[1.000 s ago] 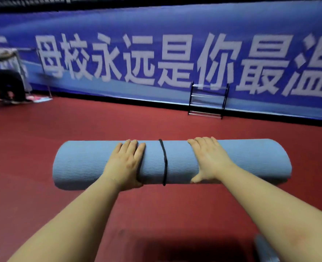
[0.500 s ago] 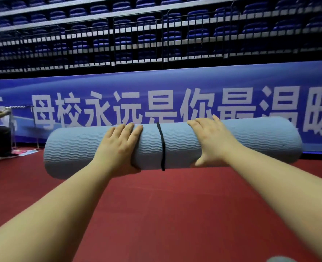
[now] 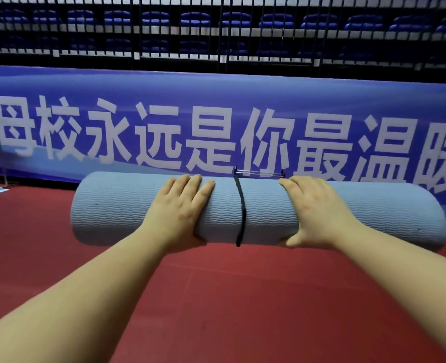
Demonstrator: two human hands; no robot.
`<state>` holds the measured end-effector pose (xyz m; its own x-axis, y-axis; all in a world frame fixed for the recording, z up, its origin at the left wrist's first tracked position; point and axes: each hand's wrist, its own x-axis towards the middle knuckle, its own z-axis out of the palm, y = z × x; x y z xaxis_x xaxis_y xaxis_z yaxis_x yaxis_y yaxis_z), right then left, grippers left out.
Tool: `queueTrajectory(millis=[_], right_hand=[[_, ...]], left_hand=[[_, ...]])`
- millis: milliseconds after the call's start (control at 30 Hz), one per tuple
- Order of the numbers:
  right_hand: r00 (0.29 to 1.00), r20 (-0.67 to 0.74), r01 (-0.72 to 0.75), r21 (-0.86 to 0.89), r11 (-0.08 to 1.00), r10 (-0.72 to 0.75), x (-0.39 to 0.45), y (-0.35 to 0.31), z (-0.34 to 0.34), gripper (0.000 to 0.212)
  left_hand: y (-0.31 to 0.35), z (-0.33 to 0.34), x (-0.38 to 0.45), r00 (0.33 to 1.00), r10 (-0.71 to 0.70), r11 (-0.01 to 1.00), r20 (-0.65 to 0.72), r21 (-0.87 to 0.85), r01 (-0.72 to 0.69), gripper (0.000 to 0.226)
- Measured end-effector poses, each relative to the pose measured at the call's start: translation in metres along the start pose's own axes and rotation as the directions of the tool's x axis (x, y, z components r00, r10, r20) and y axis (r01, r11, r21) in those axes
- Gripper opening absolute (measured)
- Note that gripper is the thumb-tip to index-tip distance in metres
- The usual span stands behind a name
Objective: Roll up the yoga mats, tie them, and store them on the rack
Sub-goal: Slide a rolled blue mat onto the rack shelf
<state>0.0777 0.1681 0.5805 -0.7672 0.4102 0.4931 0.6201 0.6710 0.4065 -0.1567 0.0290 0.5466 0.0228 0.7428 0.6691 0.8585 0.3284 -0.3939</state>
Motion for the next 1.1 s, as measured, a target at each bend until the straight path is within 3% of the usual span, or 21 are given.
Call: queueTrajectory(millis=[167,300,533,800,1000,1100], right_hand=[[0.998,0.056,-0.032,-0.009,0.999,0.032,0.070,0.027,0.014,0.124],[0.996,0.081,-0.046,0.010,0.999,0.045,0.115,0.066,-0.014,0.123],[0.981,0.183,-0.069,0.035,0.997,0.062,0.185,0.170,-0.129,0.123],[0.981,0.171,-0.105,0.065,0.992,0.092,0.229,0.310,-0.234,0.123],[0.995,0.102,-0.009,0.030,1.000,0.005,0.250,0.365,-0.223,0.122],[0.987,0.158,-0.002,0.060,0.998,-0.008,0.267,0.370,-0.193,0.122]], left_hand=[[-0.030,0.023,0.061,0.997,-0.008,0.998,0.078,-0.066,0.013,0.123],[-0.051,0.005,0.122,0.992,0.005,0.994,0.124,-0.107,0.009,0.121],[-0.081,-0.090,0.260,0.985,0.040,0.987,0.165,-0.160,-0.013,0.123],[-0.071,-0.191,0.409,0.991,0.055,0.975,0.119,-0.221,-0.028,0.124],[-0.045,-0.181,0.454,0.994,0.040,0.979,0.099,-0.202,-0.019,0.127],[-0.041,-0.147,0.467,0.990,0.055,0.980,0.133,-0.195,-0.028,0.128]])
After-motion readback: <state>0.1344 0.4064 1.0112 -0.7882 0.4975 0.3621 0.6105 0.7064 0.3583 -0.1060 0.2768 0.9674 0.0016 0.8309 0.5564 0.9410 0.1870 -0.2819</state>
